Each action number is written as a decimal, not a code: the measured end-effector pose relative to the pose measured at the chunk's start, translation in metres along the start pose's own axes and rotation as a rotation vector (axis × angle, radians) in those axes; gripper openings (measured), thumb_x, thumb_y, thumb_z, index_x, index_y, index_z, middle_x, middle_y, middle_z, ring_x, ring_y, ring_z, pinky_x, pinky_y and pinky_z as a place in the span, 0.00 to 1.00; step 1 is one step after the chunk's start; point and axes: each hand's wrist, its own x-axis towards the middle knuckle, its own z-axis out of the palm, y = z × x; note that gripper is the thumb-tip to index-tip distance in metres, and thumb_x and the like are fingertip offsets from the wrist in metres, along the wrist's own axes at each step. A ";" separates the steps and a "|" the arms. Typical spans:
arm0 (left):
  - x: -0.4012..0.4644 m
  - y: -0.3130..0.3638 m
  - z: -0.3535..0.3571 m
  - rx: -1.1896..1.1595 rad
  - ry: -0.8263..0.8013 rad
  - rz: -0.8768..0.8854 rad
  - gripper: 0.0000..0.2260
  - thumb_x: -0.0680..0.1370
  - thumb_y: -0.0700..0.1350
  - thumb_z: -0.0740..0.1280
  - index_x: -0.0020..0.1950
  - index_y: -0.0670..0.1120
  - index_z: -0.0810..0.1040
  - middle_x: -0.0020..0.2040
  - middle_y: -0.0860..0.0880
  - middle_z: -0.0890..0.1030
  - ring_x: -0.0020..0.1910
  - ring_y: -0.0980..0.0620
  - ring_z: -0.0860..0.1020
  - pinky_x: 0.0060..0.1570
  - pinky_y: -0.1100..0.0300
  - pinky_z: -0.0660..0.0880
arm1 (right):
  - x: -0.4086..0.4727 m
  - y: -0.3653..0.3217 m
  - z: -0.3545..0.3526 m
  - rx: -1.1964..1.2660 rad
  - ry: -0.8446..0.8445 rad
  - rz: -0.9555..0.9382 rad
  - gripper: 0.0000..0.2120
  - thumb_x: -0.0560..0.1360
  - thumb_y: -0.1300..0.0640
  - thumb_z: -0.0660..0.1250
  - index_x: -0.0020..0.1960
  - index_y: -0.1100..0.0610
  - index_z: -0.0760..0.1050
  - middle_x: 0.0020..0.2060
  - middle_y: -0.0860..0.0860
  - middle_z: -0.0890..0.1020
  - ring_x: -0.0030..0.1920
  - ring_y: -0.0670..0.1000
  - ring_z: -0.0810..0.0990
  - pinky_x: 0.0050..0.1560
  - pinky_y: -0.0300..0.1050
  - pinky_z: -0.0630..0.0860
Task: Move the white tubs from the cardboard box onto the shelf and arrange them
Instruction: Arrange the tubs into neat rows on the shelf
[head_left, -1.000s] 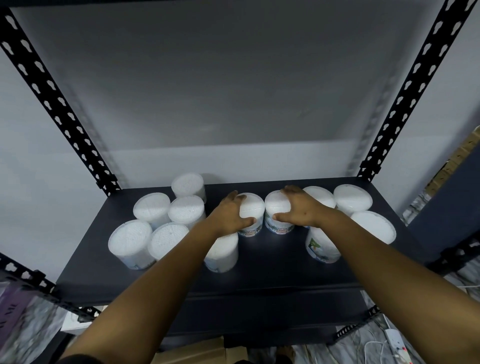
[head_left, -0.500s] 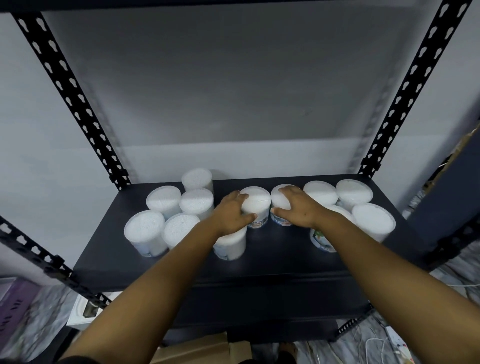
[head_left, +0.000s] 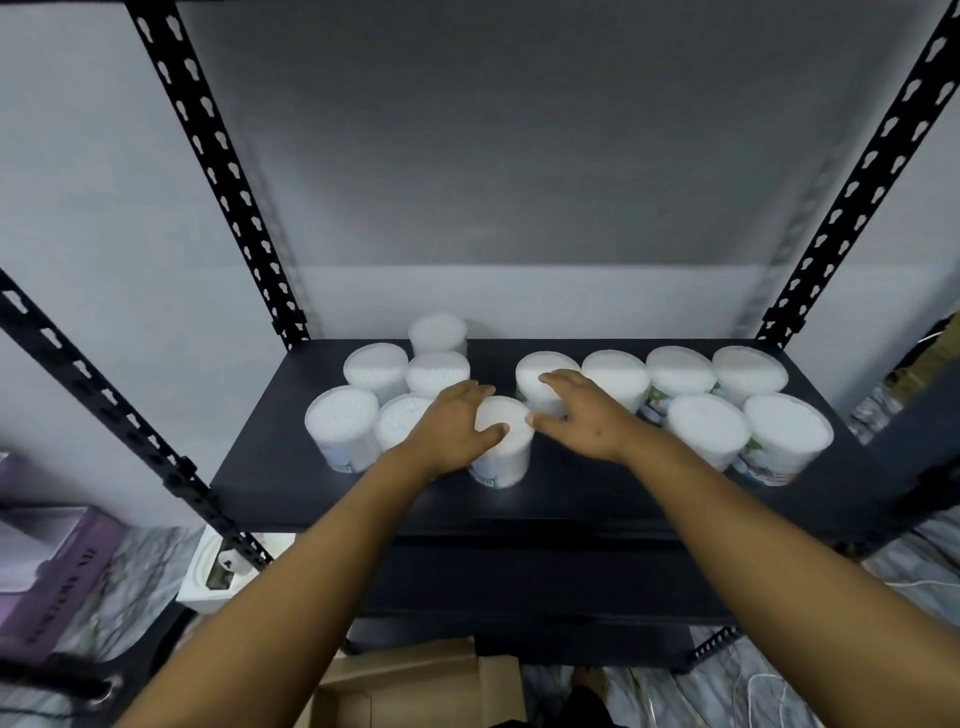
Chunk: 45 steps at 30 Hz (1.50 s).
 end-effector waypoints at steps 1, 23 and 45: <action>-0.003 -0.003 -0.001 0.000 0.006 -0.010 0.28 0.76 0.55 0.65 0.73 0.45 0.65 0.72 0.45 0.68 0.72 0.46 0.64 0.71 0.52 0.61 | 0.000 -0.003 0.002 0.004 -0.004 -0.002 0.35 0.76 0.43 0.64 0.76 0.55 0.57 0.76 0.53 0.58 0.75 0.52 0.57 0.74 0.46 0.57; -0.027 -0.039 -0.020 0.347 0.040 -0.241 0.37 0.73 0.62 0.65 0.77 0.48 0.56 0.77 0.40 0.55 0.76 0.40 0.54 0.73 0.48 0.53 | 0.002 -0.040 0.026 -0.072 -0.057 -0.154 0.37 0.74 0.43 0.67 0.75 0.58 0.57 0.73 0.53 0.61 0.73 0.53 0.58 0.70 0.44 0.58; -0.026 -0.041 -0.030 0.310 0.009 -0.255 0.40 0.69 0.62 0.70 0.73 0.43 0.61 0.69 0.44 0.67 0.66 0.43 0.67 0.65 0.50 0.67 | 0.015 -0.043 0.043 -0.142 -0.073 -0.097 0.39 0.68 0.41 0.72 0.70 0.59 0.62 0.66 0.54 0.67 0.66 0.54 0.65 0.65 0.47 0.66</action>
